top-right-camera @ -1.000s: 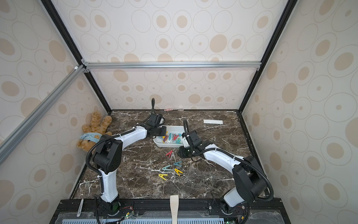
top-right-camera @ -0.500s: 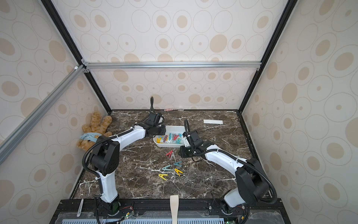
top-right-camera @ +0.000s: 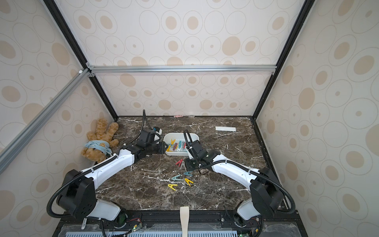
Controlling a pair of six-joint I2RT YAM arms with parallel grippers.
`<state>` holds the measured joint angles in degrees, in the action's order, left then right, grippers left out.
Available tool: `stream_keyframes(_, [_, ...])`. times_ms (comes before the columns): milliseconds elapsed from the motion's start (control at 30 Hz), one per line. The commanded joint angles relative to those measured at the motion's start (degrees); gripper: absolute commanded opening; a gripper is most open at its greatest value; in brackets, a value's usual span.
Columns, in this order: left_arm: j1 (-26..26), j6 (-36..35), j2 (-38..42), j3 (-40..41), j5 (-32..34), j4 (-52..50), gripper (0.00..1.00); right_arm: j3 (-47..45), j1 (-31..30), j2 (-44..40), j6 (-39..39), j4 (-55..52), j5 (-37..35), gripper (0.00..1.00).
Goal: Put the clothespins into the storage box
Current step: Pick up the clothespin from the center of the board.
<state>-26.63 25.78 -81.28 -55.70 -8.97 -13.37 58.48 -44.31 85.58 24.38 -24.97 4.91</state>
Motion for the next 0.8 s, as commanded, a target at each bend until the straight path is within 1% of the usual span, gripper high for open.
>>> stream_keyframes(0, [0.22,1.62,4.97,3.12,0.17,0.01,0.44,0.74,-0.72,4.14,-0.64,-1.39,-2.18,0.33])
stream_keyframes(200, [0.18,4.52,10.67,9.82,-0.19,0.91,0.46,4.75,-1.13,11.11,-3.21,-1.23,-3.02,0.36])
stream_keyframes(333, [0.22,5.76,12.45,12.75,0.28,1.41,0.47,7.77,-1.33,14.98,-4.39,-1.66,-4.28,0.37])
stream_keyframes(600, [0.27,5.51,12.85,12.72,0.62,1.05,0.47,11.98,-1.27,21.03,-6.05,-3.31,-5.72,0.37])
stream_keyframes(767, [0.27,5.67,12.76,12.36,1.52,1.06,0.47,12.86,-1.25,23.28,-6.36,-4.06,-6.53,0.36])
